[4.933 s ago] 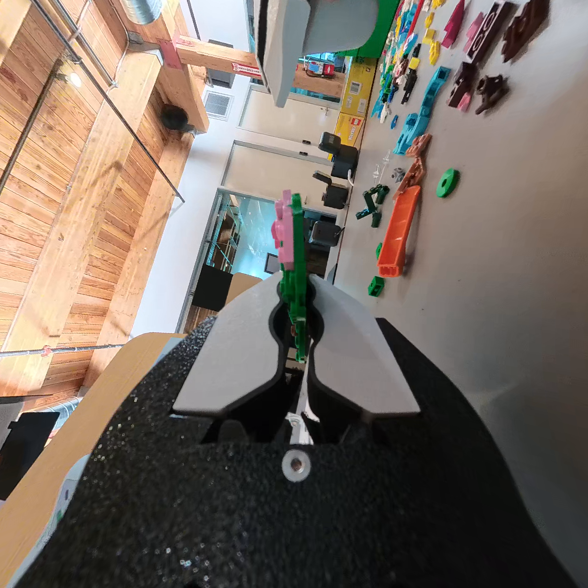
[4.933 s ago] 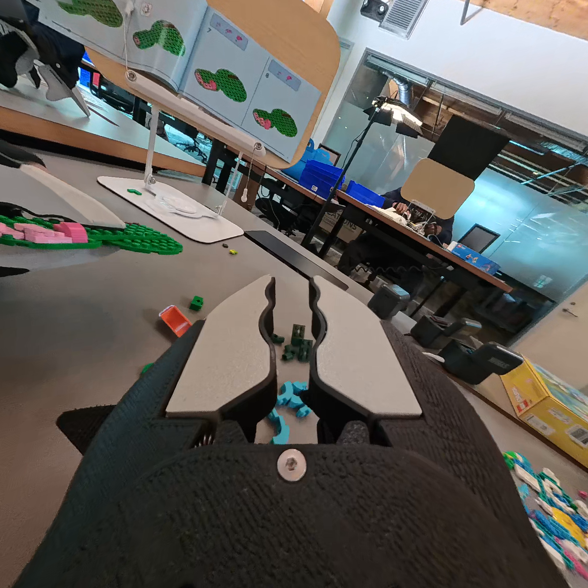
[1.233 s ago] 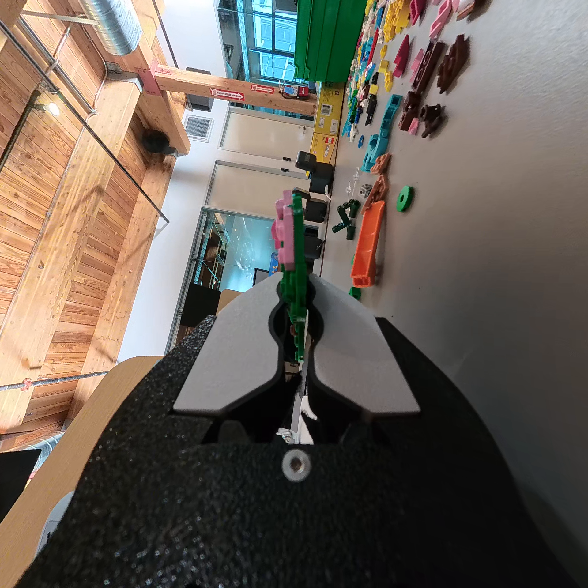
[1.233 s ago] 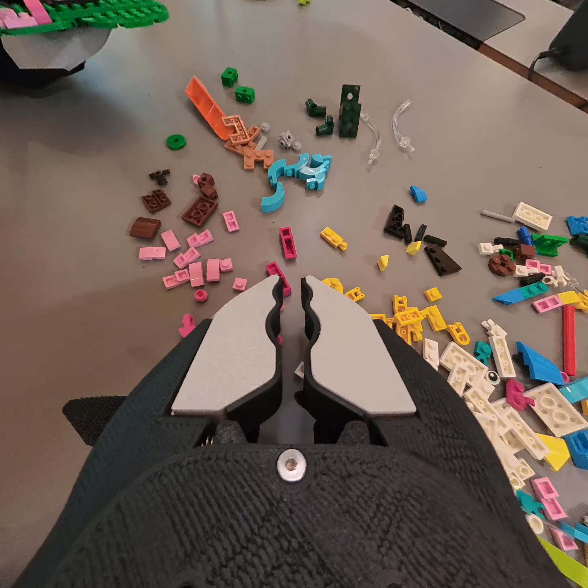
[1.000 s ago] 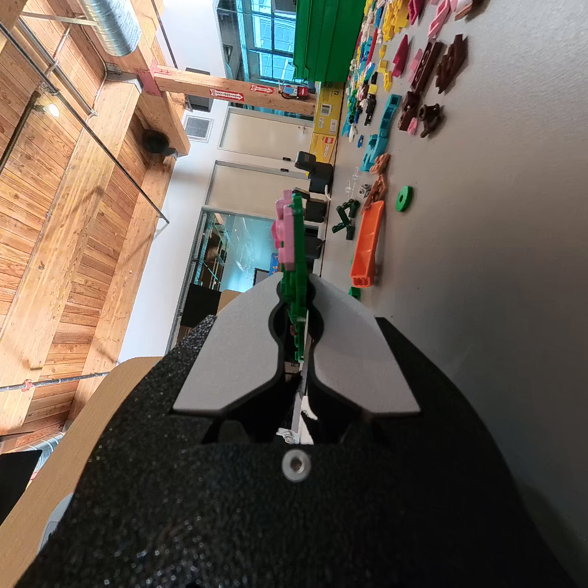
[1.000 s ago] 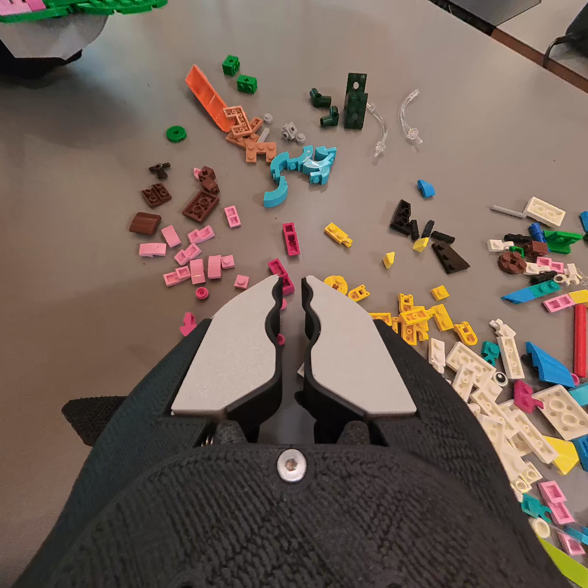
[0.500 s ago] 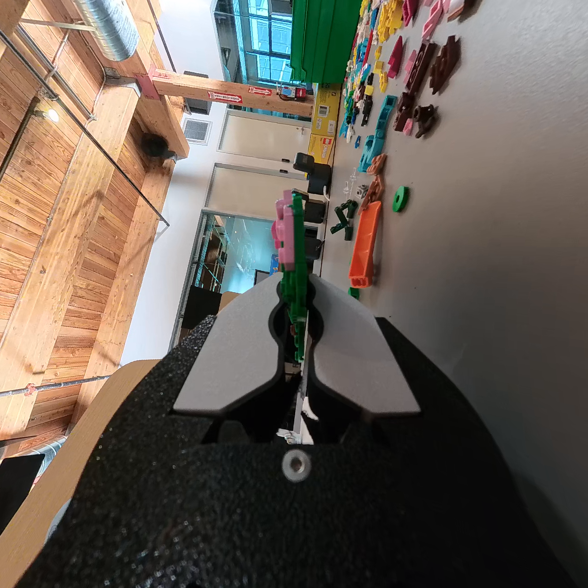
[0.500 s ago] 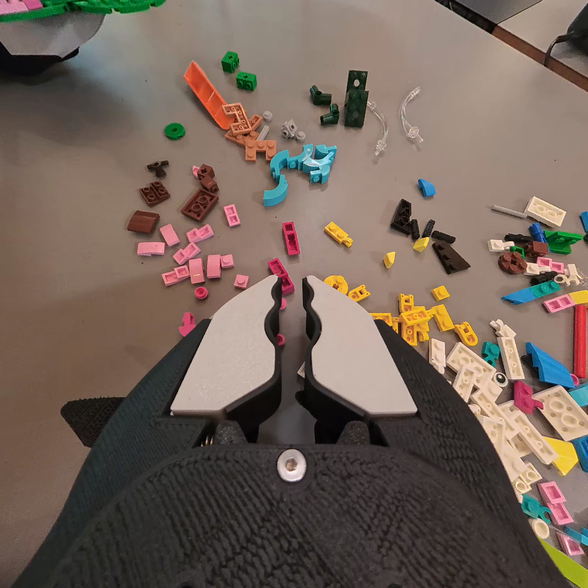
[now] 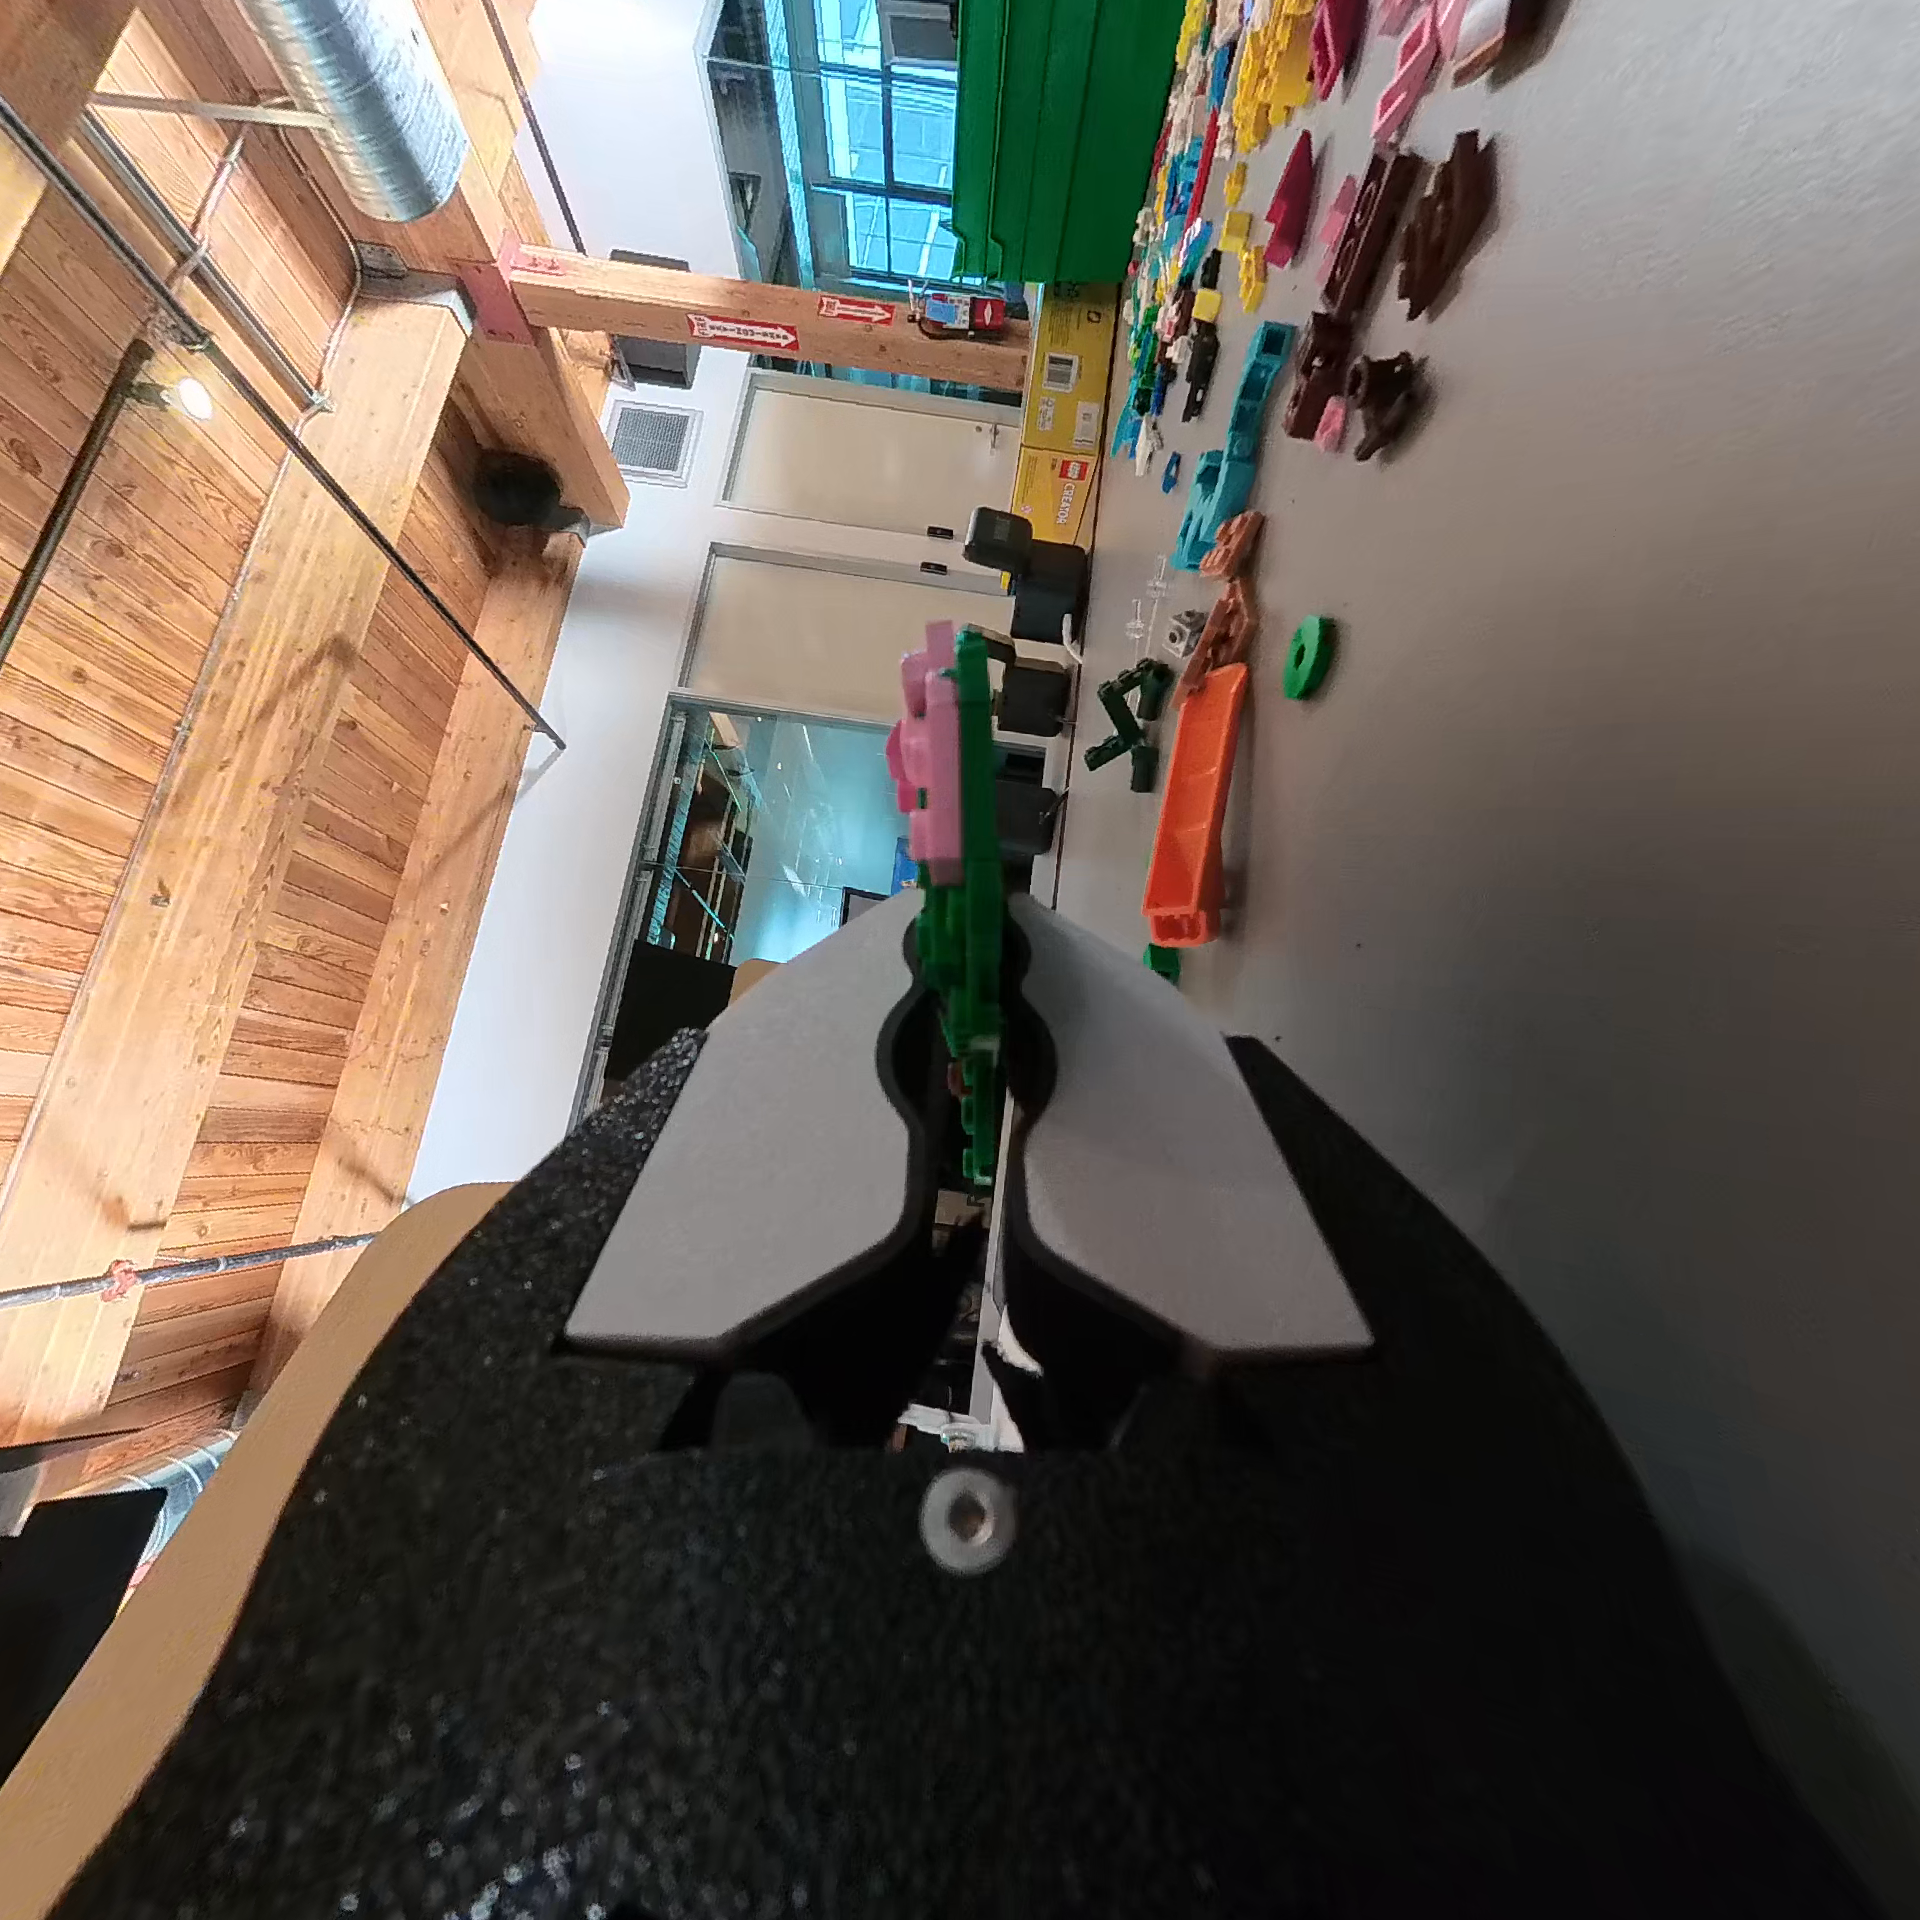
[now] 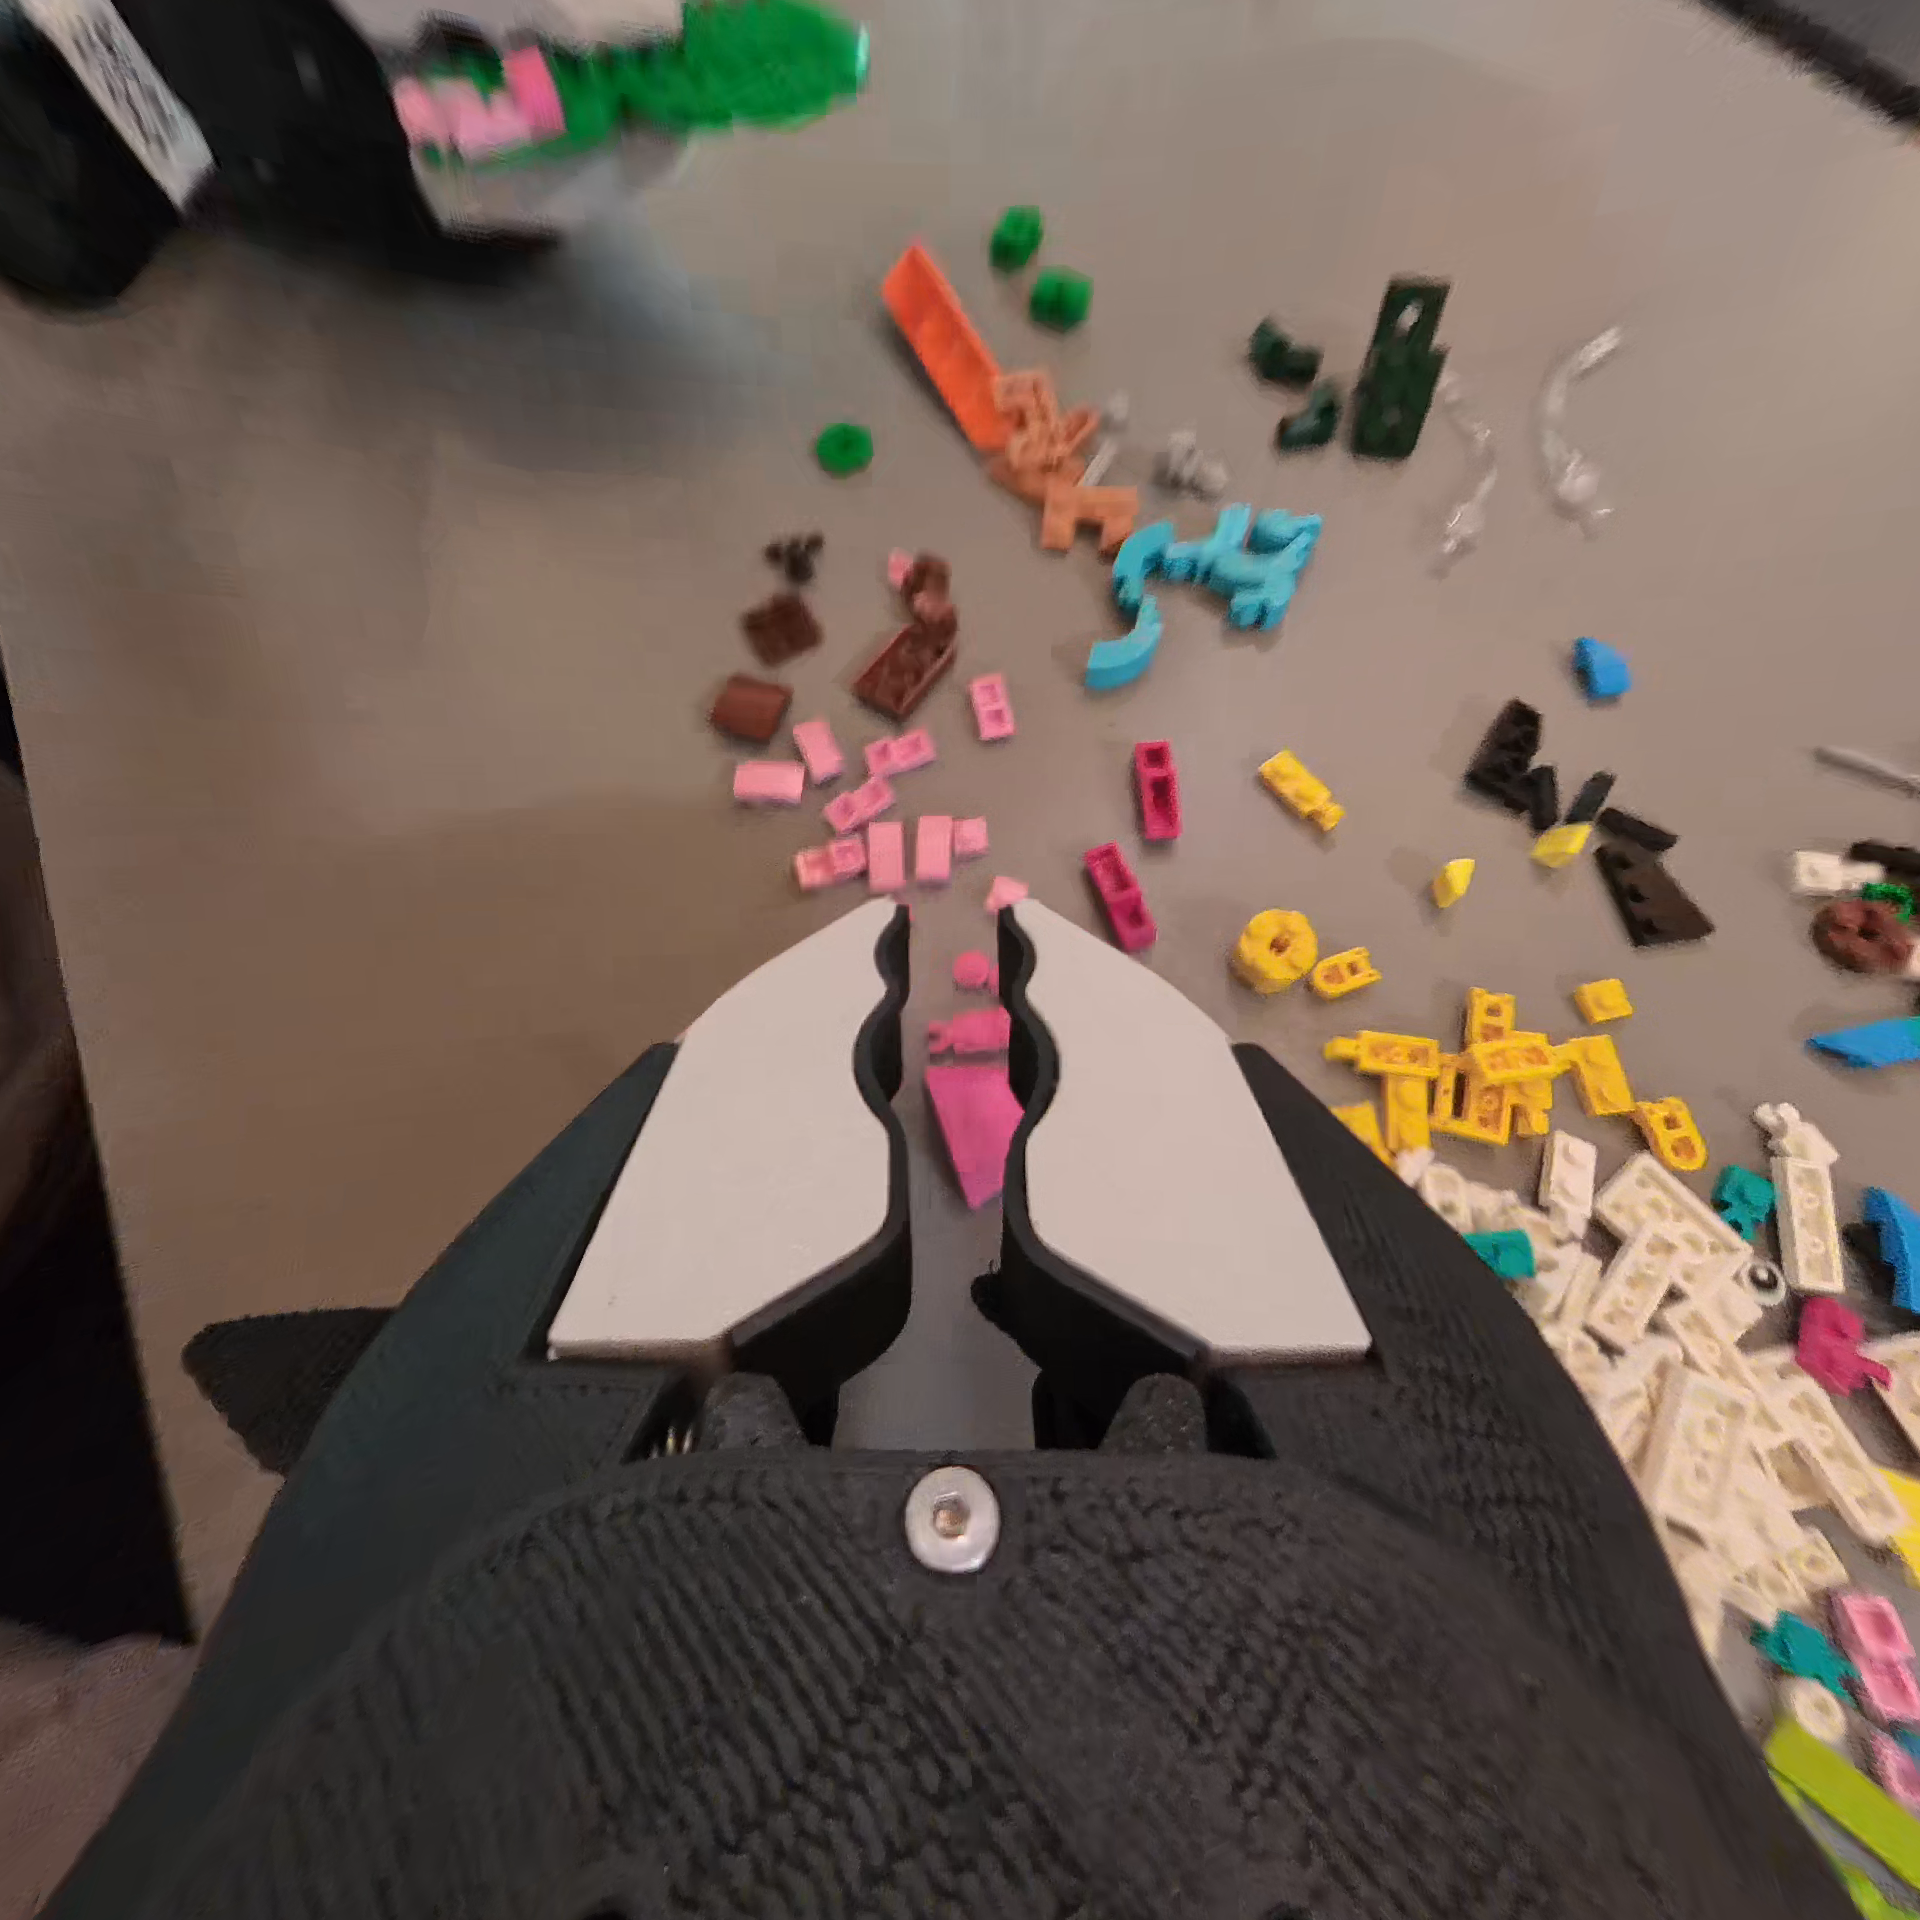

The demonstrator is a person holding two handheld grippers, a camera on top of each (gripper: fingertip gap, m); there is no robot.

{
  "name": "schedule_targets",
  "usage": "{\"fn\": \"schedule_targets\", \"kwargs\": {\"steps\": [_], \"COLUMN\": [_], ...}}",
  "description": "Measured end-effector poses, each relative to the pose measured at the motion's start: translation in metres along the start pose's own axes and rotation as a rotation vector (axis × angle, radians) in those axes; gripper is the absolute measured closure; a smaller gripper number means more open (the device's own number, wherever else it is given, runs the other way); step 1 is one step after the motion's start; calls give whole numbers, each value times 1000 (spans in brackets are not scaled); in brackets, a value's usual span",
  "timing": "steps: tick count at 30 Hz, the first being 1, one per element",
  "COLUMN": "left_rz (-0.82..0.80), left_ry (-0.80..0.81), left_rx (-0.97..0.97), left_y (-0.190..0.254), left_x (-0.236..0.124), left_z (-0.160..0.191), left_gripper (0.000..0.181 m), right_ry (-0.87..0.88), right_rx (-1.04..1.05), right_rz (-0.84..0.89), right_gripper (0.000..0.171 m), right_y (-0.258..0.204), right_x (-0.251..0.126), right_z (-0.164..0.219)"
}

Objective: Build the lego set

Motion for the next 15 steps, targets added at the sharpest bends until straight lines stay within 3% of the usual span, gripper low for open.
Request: {"fn": "schedule_targets", "kwargs": {"steps": [8,15], "left_rz": [2,-5], "left_ry": [9,24], "left_rx": [20,62], "left_y": [1,3], "left_x": [0,-2], "left_z": [-2,-6], "left_gripper": [173,173], "right_ry": [-306,-242], "right_rx": [-135,-193], "right_rz": [53,86], "right_gripper": [148,151], "right_y": [-21,-29], "right_x": [-3,12], "right_z": [3,6]}}
Point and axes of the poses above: each gripper's, where its closed fingertips meet, x out along the fingers, z out of its underside, y = z × x across the jaws, the point moved 10 cm from there along -x, back along the fingers, and after that the axes turned 4 degrees about -y, right-handed, at the moved point
